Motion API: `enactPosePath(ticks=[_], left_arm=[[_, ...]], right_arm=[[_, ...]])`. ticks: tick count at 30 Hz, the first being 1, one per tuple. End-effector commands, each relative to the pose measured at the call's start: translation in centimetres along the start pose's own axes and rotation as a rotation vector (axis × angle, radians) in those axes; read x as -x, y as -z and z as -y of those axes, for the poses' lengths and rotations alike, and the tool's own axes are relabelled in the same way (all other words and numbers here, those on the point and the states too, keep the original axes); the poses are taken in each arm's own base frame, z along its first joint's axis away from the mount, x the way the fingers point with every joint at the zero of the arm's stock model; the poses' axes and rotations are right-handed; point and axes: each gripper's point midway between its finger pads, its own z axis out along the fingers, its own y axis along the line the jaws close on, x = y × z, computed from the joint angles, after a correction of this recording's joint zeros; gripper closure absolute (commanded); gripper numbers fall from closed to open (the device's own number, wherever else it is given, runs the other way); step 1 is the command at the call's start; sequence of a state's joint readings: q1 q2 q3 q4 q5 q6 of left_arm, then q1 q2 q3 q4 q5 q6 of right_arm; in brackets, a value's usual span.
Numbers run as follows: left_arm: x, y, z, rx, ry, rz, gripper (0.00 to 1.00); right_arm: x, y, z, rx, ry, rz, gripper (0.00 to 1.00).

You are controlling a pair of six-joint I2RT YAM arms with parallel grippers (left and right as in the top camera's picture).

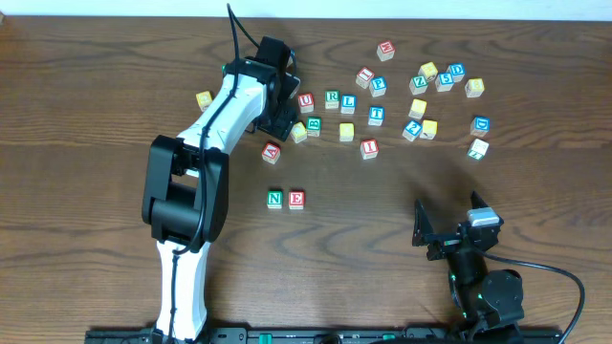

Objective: Spell out NEURIPS
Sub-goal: 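Lower the left gripper onto the red U block and close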

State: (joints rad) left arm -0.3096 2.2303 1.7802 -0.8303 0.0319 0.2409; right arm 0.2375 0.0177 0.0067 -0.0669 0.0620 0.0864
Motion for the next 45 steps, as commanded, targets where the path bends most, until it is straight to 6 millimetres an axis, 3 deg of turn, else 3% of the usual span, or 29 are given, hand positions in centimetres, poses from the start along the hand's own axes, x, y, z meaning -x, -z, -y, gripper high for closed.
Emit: enactPosePath(ticks=[1,15,45], left_arm=[[0.9,0.1,0.3,-0.011,-0.018,0.021,0.27],[1.9,0.1,1.9,-0.027,-0.046,0.058,0.3],[1.4,-2.2,1.9,-0.029,-0.057,0.037,0.35]], right_arm=[[-0.1,0.0,0.2,-0.006,0.005,-0.002,0.01],[-0.1,0.0,0.2,-0.006,0.005,-0.002,0.01],[-0.1,0.0,0.2,-0.006,0.005,-0.002,0.01]])
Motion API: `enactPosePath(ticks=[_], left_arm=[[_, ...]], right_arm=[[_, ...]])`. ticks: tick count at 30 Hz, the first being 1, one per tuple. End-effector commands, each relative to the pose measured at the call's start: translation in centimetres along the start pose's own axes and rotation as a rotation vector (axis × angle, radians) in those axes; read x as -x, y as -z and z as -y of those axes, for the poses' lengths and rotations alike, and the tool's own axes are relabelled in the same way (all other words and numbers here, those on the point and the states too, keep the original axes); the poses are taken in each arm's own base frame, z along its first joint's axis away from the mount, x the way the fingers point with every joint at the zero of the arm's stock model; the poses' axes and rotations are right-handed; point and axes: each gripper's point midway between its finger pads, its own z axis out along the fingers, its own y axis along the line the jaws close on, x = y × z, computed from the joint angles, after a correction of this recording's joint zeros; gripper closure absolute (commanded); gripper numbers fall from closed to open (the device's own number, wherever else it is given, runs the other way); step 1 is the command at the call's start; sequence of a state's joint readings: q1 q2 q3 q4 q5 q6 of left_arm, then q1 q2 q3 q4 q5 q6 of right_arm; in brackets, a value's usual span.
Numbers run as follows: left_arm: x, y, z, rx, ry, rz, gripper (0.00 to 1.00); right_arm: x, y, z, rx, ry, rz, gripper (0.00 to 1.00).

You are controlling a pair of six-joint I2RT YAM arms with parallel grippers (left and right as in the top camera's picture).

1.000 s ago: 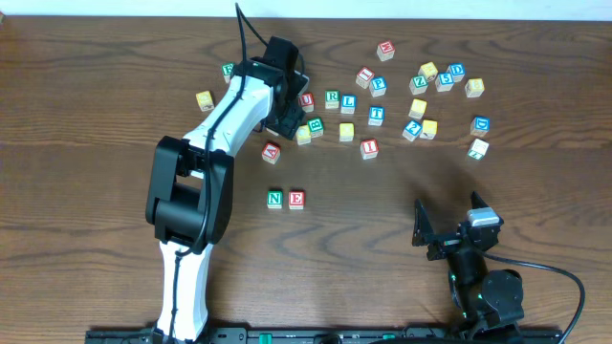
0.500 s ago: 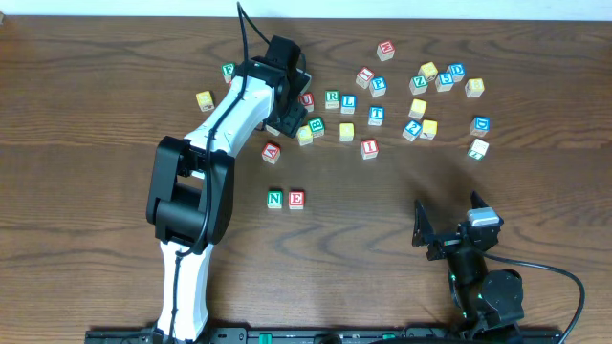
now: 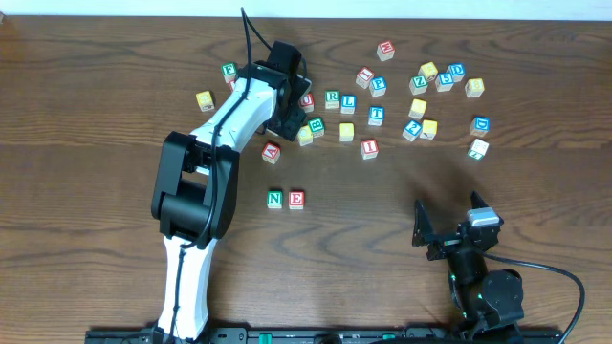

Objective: Spell out NEURIPS
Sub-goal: 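Lower the left gripper onto the red U block and close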

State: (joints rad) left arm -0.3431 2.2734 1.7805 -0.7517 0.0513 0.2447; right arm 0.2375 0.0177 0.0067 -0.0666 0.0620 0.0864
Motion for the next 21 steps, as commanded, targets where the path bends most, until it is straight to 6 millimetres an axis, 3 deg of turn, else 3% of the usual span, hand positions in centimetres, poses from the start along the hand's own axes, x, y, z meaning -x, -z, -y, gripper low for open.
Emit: enactPosePath(ticks=[1,21], left_arm=[[-0.04,-0.4,0.08,-0.009,-0.02,-0.004,0.37],[-0.3,-0.4,-0.77,-0.006,-0.002,-0.009,0.57]], right_arm=[[-0.09,0.0,0.17,-0.006,0.005,-0.003,0.01],[-0.09,0.0,0.17,-0.006,0.005,-0.003,0.01]])
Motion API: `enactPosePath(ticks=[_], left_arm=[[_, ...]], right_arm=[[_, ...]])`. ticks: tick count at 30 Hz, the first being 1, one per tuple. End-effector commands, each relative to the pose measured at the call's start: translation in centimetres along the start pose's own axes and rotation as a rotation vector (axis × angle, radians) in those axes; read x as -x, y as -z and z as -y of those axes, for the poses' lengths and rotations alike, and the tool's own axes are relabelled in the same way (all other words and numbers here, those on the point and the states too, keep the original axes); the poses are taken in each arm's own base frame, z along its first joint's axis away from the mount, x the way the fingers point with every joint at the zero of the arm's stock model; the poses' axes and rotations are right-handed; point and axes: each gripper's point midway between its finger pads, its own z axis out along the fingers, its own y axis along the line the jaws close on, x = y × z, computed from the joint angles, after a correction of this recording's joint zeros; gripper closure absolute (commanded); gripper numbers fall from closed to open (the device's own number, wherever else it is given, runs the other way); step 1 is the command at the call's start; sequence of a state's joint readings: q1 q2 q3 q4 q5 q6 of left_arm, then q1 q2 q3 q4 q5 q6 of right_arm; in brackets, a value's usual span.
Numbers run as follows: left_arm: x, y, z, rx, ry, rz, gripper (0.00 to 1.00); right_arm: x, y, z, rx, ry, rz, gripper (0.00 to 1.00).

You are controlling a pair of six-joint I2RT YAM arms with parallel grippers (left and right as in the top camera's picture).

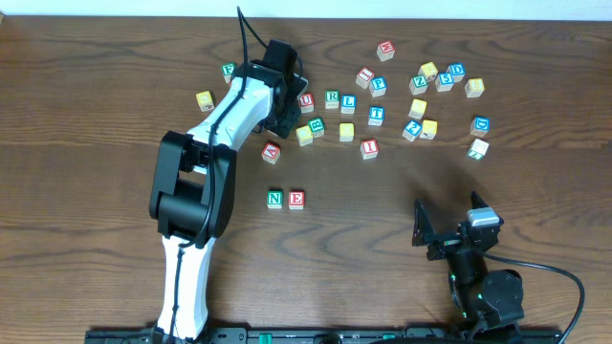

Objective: Spell out NEURIPS
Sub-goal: 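Lower the left gripper onto the red U block and close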

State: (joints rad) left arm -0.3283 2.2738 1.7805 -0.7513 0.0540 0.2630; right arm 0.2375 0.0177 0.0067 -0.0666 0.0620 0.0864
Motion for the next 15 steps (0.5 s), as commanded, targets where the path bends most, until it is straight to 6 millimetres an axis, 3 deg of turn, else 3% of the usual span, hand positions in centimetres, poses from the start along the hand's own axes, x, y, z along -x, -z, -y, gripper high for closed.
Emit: enactPosePath(ticks=[1,4,15], left_arm=[[-0.17,-0.38,-0.1,-0.006,0.002,-0.008,0.59],[-0.17,-0.38,-0.1,-0.006,0.002,-0.008,0.65],[-0.17,-0.38,-0.1,-0.006,0.002,-0.008,0.67]], right_arm=[[-0.09,0.0,0.17,-0.006,0.005,-0.003,0.01],[-0.09,0.0,0.17,-0.006,0.005,-0.003,0.01],[-0.09,0.0,0.17,-0.006,0.005,-0.003,0.01]])
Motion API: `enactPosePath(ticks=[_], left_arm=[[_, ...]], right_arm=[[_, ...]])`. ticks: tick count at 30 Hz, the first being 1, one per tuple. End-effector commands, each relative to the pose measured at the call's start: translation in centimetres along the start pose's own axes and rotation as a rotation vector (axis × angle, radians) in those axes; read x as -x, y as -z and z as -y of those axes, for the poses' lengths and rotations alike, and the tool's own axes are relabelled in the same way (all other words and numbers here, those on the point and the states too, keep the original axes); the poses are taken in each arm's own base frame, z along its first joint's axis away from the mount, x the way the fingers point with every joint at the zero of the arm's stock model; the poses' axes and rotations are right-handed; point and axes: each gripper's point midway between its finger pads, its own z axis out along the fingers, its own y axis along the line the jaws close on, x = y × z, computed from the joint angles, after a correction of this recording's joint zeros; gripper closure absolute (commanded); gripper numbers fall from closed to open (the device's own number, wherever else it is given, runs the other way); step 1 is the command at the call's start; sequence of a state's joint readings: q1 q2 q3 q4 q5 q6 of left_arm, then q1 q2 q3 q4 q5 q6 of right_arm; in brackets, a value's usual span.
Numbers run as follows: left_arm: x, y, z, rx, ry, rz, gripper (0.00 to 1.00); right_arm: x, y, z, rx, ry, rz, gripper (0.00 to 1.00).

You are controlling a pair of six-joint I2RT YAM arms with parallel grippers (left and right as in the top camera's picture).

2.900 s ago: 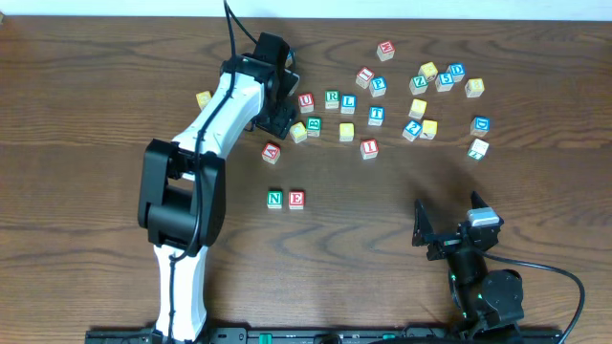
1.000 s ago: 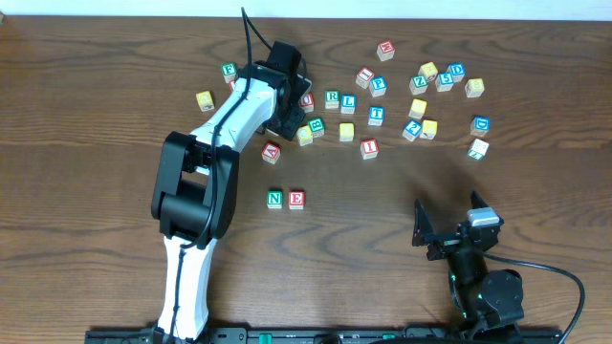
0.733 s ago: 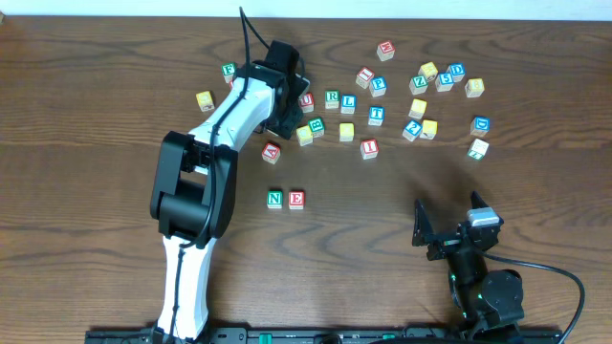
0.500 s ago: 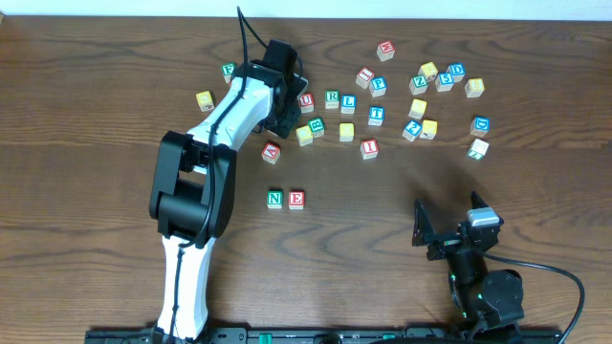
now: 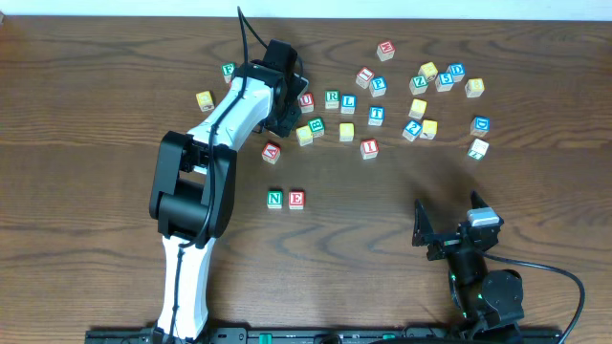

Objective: Spell out NEURIPS
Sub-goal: 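Lower the left gripper onto the red U block and close, then lift the red U block and carry it toward the E block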

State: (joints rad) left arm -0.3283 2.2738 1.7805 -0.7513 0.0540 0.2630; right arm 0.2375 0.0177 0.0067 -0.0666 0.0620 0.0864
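Green N block (image 5: pixel 275 199) and red E block (image 5: pixel 296 199) lie side by side in the middle of the table. The red-lettered U block (image 5: pixel 306 98) sits at the left end of the loose scatter, with R (image 5: pixel 332 97) just right of it. Further off are I (image 5: pixel 369 147) and P (image 5: pixel 379 85); I cannot pick out an S. My left gripper (image 5: pixel 293 103) reaches to the U block's left side, its jaws looking spread, with nothing seen in them. My right gripper (image 5: pixel 419 225) rests open near the front right, far from the blocks.
Several other letter blocks are scattered across the back right, among them L (image 5: pixel 348 102), T (image 5: pixel 377 115) and A (image 5: pixel 272 151). A yellow block (image 5: pixel 304 136) and a green one (image 5: pixel 316 124) lie just below the left gripper. Two blocks sit left of the arm (image 5: pixel 204 99).
My left gripper first hung a little left of and below the U block, near the yellow block. It then stood further back and right, partly covering the U. After that it sat slightly left again with the U showing beside it, and stays there. N, E and the right arm have not moved.
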Motion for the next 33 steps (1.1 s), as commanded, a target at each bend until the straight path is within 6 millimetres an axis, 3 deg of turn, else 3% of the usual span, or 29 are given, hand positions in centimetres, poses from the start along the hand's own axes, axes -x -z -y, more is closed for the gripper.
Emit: enactPosePath(ticks=[1,9,17,22,33], left_arm=[[-0.2,-0.4,-0.1,-0.006,0.002,-0.008,0.67],[-0.4,-0.3,0.0,-0.009,0.003,-0.019,0.67],[-0.3,1.6,0.0,-0.007,0.018,-0.008,0.7],[0.8,4.7,-0.3,0.005,0.018,0.055,0.7],[2.3,14.9,-0.6,0.019,0.194,0.242,0.7]], right_arm=[[-0.1,0.0,0.2,-0.006,0.005,-0.002,0.01],[-0.1,0.0,0.2,-0.006,0.005,-0.003,0.01],[-0.1,0.0,0.2,-0.006,0.005,-0.003,0.01],[-0.1,0.0,0.2,-0.006,0.005,-0.003,0.01],[-0.1,0.0,0.2,-0.006,0.005,-0.002,0.01]])
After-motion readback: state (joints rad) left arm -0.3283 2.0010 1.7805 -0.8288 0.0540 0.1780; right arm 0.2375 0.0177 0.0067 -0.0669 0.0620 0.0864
